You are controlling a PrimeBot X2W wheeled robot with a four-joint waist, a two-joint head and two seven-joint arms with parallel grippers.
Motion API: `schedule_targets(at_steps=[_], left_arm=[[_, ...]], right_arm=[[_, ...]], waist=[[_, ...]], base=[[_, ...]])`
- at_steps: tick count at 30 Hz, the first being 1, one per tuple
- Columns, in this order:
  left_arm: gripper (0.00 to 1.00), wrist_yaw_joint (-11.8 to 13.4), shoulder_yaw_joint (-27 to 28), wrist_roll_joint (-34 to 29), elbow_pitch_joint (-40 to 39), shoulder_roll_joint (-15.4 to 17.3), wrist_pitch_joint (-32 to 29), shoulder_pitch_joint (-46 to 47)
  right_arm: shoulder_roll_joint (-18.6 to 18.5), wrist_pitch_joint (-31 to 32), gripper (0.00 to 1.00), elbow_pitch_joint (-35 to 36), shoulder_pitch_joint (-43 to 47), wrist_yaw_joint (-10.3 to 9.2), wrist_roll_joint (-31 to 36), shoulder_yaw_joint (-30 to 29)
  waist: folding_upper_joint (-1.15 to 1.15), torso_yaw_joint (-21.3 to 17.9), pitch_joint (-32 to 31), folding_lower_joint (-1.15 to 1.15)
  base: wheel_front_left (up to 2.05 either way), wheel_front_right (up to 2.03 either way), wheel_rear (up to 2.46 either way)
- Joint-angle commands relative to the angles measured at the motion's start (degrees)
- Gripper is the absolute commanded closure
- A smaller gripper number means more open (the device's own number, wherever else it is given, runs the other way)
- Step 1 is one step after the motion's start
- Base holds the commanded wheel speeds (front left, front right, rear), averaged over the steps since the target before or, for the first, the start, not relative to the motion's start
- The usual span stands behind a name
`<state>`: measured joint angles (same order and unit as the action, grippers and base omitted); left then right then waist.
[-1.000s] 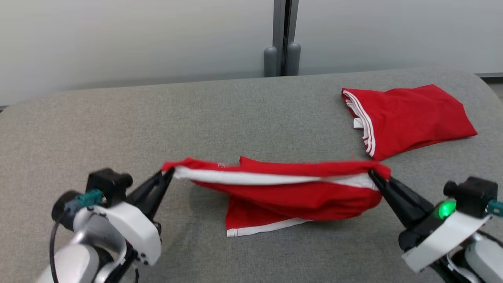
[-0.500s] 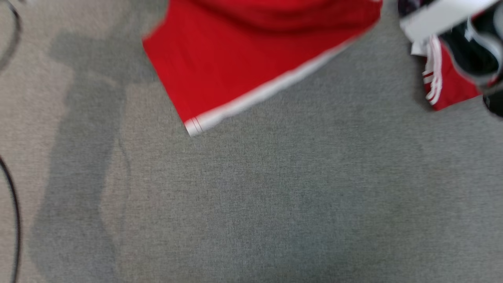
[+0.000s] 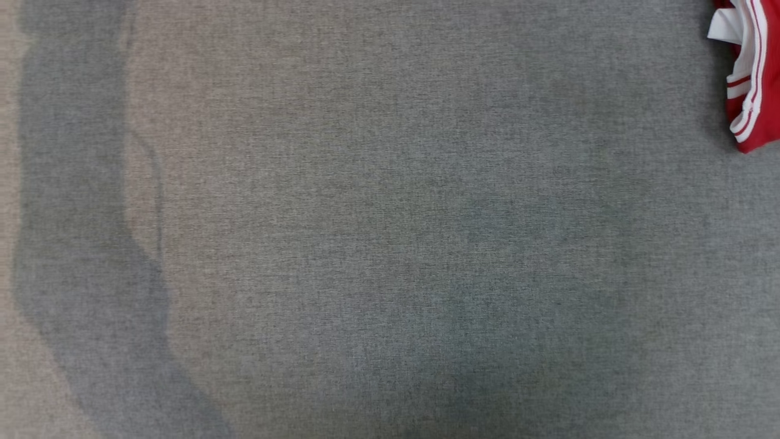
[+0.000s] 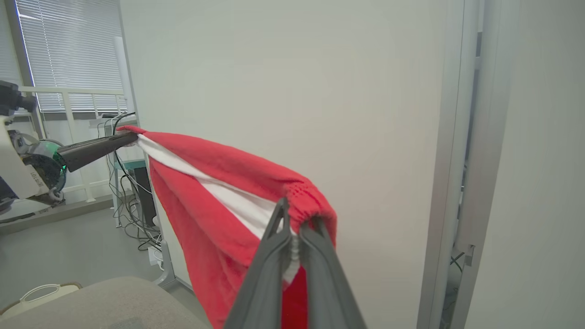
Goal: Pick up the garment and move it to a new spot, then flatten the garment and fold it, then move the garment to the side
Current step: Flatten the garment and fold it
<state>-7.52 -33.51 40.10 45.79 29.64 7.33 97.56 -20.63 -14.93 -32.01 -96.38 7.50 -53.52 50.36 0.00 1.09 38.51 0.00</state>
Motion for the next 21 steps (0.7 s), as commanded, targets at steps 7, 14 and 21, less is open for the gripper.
schedule_targets(at_steps=[7,14,21], left_arm=[[1.0,0.1,-7.6,9.6,0.5,1.6,-8.5,-7.0],[1.0,0.1,-14.8,21.4,-4.2,6.3,-21.7,-18.7],[1.0,0.1,-20.0,31.6,-13.4,12.6,-28.7,-32.2]], right_arm=[[-2.8,-0.4,1.0,-1.2,8.2,0.0,-2.7,7.5],[-7.3,1.3,1.0,2.9,15.7,-0.01,-12.3,19.9],[-10.8,3.0,1.0,9.1,25.4,-0.01,-15.9,23.0]], waist=[[0.0,1.0,-1.2,0.0],[0.0,0.5,-5.3,0.0],[0.0,-0.7,-13.6,0.0]], base=[[0.0,0.0,0.0],[0.0,0.0,0.0],[0.0,0.0,0.0]])
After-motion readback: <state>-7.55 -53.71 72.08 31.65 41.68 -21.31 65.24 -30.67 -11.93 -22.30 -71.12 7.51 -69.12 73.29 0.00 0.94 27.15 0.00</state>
